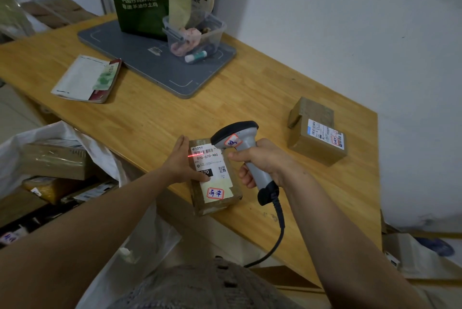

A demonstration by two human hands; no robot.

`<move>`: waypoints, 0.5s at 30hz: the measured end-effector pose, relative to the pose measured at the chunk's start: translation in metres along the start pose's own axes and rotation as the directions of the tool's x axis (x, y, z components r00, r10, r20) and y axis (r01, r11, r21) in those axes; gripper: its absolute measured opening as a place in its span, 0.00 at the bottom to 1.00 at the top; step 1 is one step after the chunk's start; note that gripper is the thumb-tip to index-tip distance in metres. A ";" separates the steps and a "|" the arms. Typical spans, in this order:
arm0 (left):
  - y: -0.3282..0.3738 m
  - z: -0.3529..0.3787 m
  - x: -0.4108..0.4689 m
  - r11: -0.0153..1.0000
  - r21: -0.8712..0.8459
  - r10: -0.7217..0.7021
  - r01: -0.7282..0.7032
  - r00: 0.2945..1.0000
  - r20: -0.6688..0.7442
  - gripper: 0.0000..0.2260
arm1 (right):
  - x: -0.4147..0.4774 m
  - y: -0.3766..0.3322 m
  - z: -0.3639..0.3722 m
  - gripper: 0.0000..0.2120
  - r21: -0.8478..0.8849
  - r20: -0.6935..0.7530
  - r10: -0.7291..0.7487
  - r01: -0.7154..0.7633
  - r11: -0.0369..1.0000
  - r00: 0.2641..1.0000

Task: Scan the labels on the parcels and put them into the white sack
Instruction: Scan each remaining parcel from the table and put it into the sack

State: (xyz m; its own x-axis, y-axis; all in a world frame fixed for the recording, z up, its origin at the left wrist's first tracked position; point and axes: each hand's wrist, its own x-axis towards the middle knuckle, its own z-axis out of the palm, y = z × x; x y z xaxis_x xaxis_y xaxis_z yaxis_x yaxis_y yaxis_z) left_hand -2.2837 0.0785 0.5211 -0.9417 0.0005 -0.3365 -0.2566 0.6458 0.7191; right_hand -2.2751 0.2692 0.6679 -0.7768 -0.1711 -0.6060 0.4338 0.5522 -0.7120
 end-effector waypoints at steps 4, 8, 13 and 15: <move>-0.001 0.000 0.000 1.000 0.012 -0.009 0.009 1.000 -0.003 0.62 | 0.001 0.002 0.000 0.12 0.008 0.007 -0.001 0.001 1.000 1.000; -0.001 0.001 0.001 1.000 0.012 -0.017 0.017 1.000 0.003 0.63 | 0.004 0.004 -0.002 0.12 0.018 0.015 -0.013 0.013 1.000 1.000; 0.002 0.001 -0.001 0.999 -0.012 -0.050 0.050 0.999 -0.003 0.62 | 0.013 0.011 -0.002 0.12 0.061 0.020 -0.025 0.024 0.998 0.999; 0.006 0.004 -0.005 0.991 -0.097 -0.101 0.096 0.994 -0.045 0.59 | 0.021 0.020 -0.002 0.10 0.110 -0.032 -0.024 0.027 0.994 0.999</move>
State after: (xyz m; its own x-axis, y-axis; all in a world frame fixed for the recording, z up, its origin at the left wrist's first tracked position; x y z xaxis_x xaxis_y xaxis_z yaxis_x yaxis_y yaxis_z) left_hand -2.2798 0.0853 0.5250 -0.9199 -0.0985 -0.3796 -0.3656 0.5659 0.7390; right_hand -2.2837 0.2787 0.6414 -0.8013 -0.1579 -0.5770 0.4601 0.4539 -0.7631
